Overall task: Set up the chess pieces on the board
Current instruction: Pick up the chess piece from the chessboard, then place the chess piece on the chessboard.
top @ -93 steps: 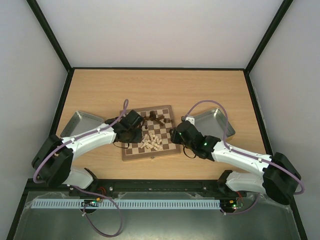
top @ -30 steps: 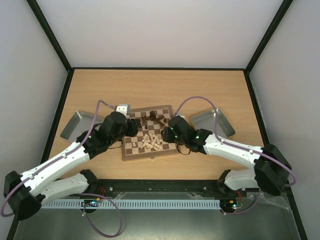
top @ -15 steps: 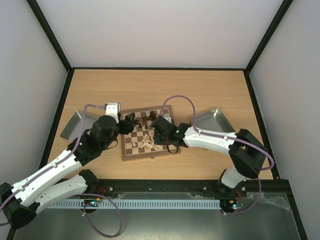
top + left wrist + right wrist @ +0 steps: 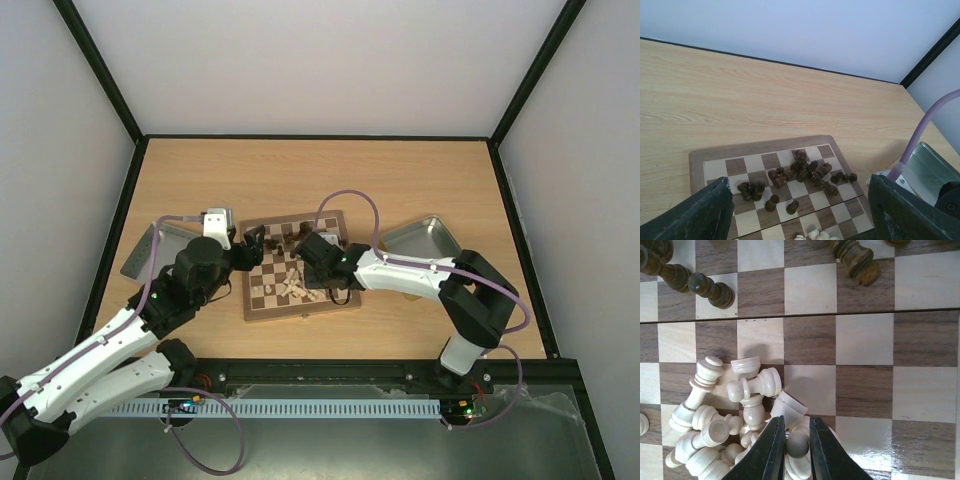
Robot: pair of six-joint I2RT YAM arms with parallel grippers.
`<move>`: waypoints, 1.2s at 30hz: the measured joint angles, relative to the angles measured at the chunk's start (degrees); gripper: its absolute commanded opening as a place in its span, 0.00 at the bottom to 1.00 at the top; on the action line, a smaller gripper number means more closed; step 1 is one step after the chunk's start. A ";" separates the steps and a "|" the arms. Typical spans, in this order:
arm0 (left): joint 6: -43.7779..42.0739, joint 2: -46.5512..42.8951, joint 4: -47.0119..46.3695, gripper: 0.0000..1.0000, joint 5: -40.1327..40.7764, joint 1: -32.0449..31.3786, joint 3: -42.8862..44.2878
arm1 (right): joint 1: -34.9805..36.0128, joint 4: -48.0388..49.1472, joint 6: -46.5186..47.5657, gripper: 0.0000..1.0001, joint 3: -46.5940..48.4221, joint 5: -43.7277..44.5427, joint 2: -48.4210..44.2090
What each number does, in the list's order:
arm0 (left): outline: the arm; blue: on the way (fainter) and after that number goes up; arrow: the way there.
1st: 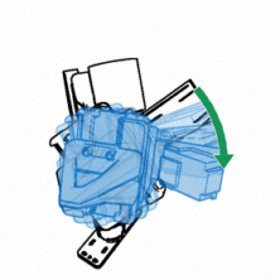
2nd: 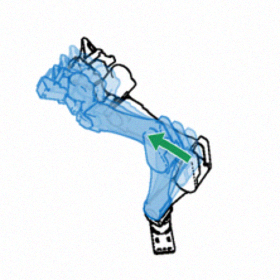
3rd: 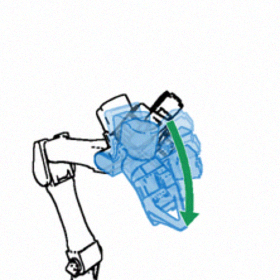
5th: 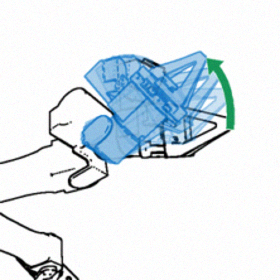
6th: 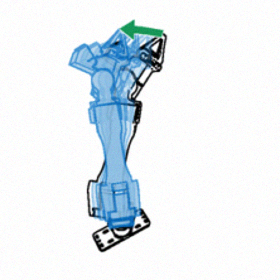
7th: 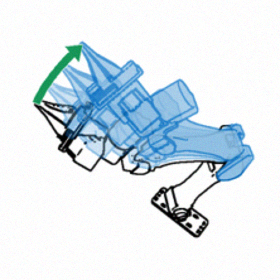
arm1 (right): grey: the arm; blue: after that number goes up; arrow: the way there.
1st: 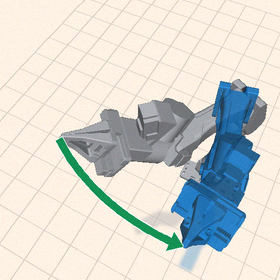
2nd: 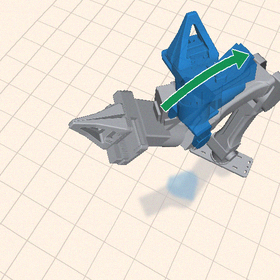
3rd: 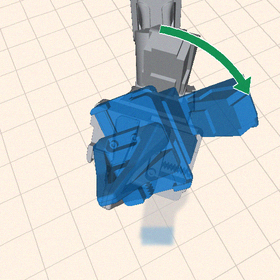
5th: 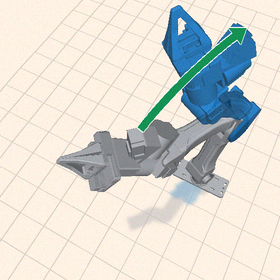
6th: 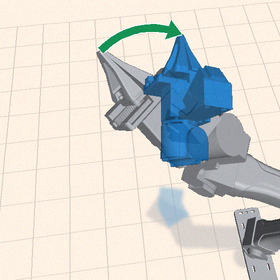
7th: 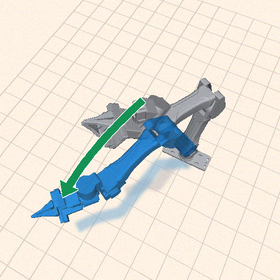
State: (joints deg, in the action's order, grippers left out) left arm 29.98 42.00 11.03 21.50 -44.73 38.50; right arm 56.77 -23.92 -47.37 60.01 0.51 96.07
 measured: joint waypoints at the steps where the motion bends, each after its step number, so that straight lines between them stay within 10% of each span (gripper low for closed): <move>1: 0.02 0.04 0.02 0.76 0.00 0.00 -0.07 | 0.00 -0.09 -0.04 0.15 0.04 0.15 0.04; 36: 0.02 3.37 -0.02 0.76 -0.09 0.00 -0.09 | -0.02 -0.20 -9.92 0.09 -10.78 13.92 -12.79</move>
State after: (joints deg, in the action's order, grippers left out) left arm 30.00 45.36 11.00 21.41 -44.73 38.41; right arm 56.75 -24.12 -57.30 49.23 14.44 83.29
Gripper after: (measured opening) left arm 0.763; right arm 0.090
